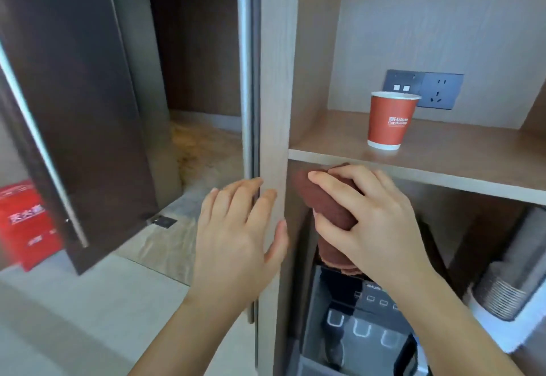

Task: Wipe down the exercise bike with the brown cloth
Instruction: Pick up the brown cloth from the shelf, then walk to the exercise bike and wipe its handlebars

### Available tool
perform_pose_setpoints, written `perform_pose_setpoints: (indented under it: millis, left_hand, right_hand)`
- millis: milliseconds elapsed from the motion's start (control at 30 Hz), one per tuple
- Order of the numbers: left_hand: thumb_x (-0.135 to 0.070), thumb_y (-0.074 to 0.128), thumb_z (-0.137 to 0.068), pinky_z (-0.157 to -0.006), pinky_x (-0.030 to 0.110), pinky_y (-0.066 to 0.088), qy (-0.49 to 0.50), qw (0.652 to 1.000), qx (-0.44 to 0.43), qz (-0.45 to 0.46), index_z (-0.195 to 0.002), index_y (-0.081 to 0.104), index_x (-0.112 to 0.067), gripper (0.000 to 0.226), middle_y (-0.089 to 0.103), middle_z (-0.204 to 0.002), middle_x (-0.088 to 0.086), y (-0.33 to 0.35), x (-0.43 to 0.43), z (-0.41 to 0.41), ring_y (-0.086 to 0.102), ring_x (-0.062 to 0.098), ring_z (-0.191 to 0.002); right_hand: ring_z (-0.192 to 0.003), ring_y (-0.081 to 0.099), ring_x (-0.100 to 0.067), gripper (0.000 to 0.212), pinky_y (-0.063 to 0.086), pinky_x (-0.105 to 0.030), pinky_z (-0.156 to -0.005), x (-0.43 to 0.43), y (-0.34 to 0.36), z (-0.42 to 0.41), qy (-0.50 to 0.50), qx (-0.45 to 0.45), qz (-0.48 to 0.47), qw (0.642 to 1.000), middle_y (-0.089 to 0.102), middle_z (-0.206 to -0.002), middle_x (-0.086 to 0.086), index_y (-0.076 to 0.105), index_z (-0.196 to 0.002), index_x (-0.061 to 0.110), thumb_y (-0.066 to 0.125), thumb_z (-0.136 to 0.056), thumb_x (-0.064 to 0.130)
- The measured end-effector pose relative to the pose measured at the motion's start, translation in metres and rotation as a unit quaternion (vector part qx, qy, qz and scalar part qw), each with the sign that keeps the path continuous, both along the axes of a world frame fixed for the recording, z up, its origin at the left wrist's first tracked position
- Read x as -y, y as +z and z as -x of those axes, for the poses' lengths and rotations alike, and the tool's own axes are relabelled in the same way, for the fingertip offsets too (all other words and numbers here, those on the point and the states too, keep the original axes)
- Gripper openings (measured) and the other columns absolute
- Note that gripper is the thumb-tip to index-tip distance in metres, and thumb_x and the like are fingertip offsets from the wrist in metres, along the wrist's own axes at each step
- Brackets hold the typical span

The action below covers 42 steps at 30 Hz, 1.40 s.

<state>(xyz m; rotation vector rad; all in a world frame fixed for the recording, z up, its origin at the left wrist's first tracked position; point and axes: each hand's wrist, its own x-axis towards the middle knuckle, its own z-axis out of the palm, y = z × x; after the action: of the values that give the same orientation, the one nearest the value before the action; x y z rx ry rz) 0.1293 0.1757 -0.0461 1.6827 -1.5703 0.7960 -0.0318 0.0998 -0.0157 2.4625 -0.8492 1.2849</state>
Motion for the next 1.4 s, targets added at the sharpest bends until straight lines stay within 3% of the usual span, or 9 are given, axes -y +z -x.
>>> perform_pose_setpoints:
  millis: [300,500,733,967,1400]
  left_hand:
    - [-0.031,0.049,-0.082,-0.087,0.049,0.044,0.164,0.986,-0.026,-0.010,-0.102,0.066,-0.006,0.036,0.063,-0.110,0.011,-0.022,-0.196,-0.082,0.056,0.031,-0.105]
    - [-0.035,0.045,-0.081,-0.087,0.054,0.044,0.309,0.946,-0.076,-0.065,-0.105,0.064,-0.007,0.042,0.063,-0.113,0.012,-0.051,-0.352,-0.123,0.058,0.033,-0.105]
    - [-0.040,0.042,-0.083,-0.095,0.054,0.040,0.462,0.874,-0.126,-0.079,-0.108,0.063,-0.010,0.045,0.063,-0.117,0.010,-0.064,-0.509,-0.151,0.056,0.032,-0.110]
    - [-0.039,0.040,-0.083,-0.094,0.054,0.039,0.588,0.791,-0.162,-0.042,-0.106,0.064,-0.010,0.044,0.063,-0.114,0.010,-0.086,-0.644,-0.175,0.058,0.031,-0.107]
    - [-0.038,0.038,-0.084,-0.095,0.054,0.040,0.748,0.647,-0.144,-0.049,-0.107,0.064,-0.010,0.044,0.063,-0.116,0.010,-0.068,-0.882,-0.287,0.057,0.031,-0.110]
  right_hand:
    - [-0.087,0.057,-0.025,0.043,0.050,-0.036,-0.069,-0.145,-0.024,-0.117,0.172,-0.006,-0.033,0.984,0.064,-0.104,-0.002,0.064,-0.113,0.021,0.048,-0.078,0.040]
    - [-0.085,0.057,-0.024,0.040,0.051,-0.036,-0.065,-0.270,-0.048,-0.201,0.311,0.009,-0.049,0.949,0.064,-0.101,0.001,0.065,-0.113,0.022,0.053,-0.077,0.034]
    - [-0.081,0.059,-0.025,0.040,0.049,-0.035,-0.070,-0.415,-0.069,-0.288,0.466,0.000,-0.097,0.879,0.064,-0.098,0.001,0.066,-0.112,0.020,0.053,-0.076,0.032]
    - [-0.089,0.058,-0.023,0.042,0.052,-0.041,-0.069,-0.550,-0.085,-0.365,0.608,-0.054,-0.117,0.783,0.063,-0.099,0.001,0.064,-0.115,0.020,0.052,-0.078,0.035]
    - [-0.087,0.059,-0.020,0.046,0.053,-0.030,-0.070,-0.817,-0.087,-0.547,0.762,-0.058,-0.145,0.629,0.064,-0.099,0.000,0.062,-0.118,0.019,0.049,-0.084,0.047]
